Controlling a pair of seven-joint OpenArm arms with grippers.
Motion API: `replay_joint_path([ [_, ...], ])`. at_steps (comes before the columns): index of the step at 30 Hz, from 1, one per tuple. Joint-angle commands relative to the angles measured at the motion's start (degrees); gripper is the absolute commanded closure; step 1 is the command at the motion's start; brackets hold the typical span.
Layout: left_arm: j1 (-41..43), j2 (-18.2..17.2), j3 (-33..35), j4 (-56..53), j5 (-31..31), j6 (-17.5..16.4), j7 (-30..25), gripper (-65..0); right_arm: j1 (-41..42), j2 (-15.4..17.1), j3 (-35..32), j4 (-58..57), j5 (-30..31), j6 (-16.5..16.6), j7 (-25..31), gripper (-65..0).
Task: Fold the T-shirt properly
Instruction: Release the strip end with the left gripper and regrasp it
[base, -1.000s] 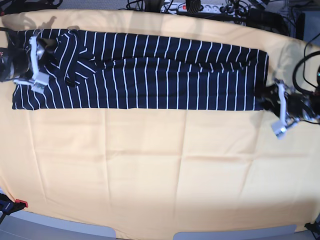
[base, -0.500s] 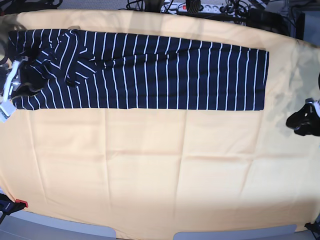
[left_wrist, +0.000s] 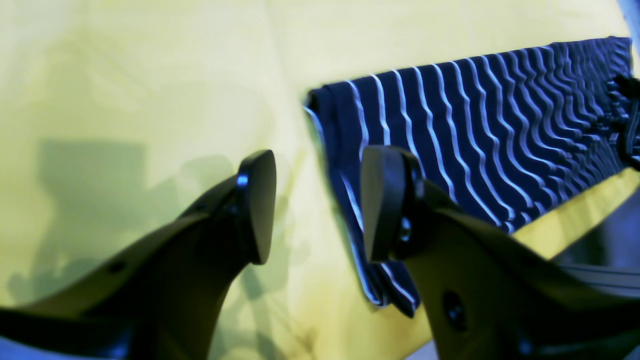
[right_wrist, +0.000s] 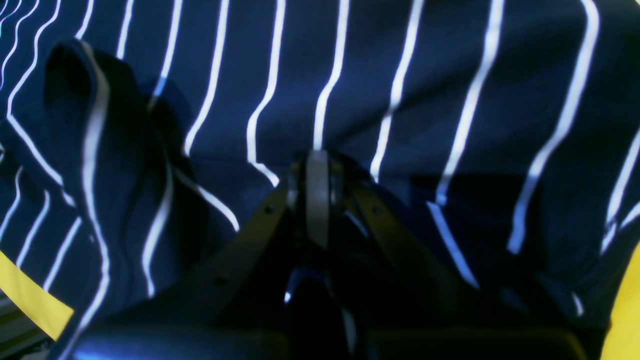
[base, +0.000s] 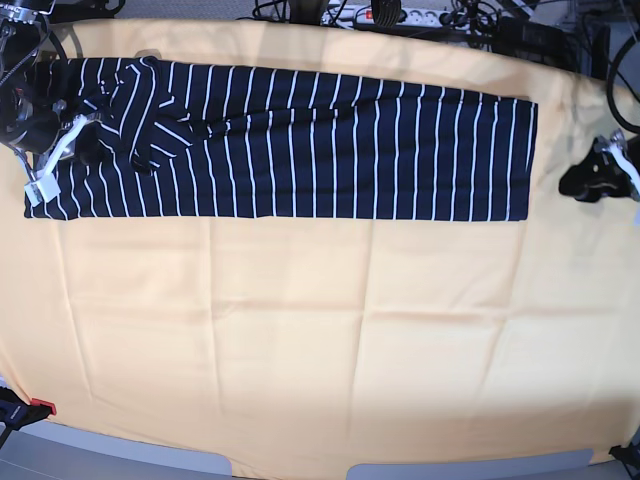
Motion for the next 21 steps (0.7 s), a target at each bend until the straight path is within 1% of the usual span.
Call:
replay_joint_path([
  [1, 0.1, -0.3, -0.7, 0.7, 0.5, 0.1, -1.4, -29.7, -0.2, 1.2, 0.6, 0.7, 0.8, 0.4, 0.9, 0.0],
  [3, 1.0, 1.7, -0.7, 0.7, 4.9, 0.8, -3.6, -29.7, -0.9, 1.2, 0.6, 0.7, 0.8, 0.4, 0.7, 0.0],
  [5, 1.1, 3.5, -0.7, 0.7, 8.6, 3.2, -5.5, -29.7, -1.4, 1.2, 0.6, 0.7, 0.8, 0.4, 0.7, 0.0],
  [7, 1.1, 4.7, -0.7, 0.7, 9.9, 4.0, -6.6, -29.7, -1.4, 1.2, 0.6, 0.7, 0.8, 0.4, 0.7, 0.0],
  [10, 1.1, 6.4, -0.7, 0.7, 9.7, 4.0, -6.8, -29.7, -1.4, 1.2, 0.6, 0.7, 0.8, 0.4, 0.7, 0.0],
  [14, 1.7, 7.9, 1.2, 0.7, 5.8, 3.9, -5.5, -29.7, -1.4, 1.2, 0.6, 0.7, 1.1, 0.4, 0.7, 0.0],
  [18, 1.9, 8.5, 6.6, 0.7, 4.6, 3.4, -4.2, -29.7, -1.3, 1.2, 0.6, 0.7, 1.7, 0.4, 0.7, 0.0],
  [21, 1.9, 8.5, 11.4, 0.7, 4.0, 2.9, -4.7, -29.7, -1.4, 1.2, 0.6, 0.7, 2.6, 0.4, 0.7, 0.0],
])
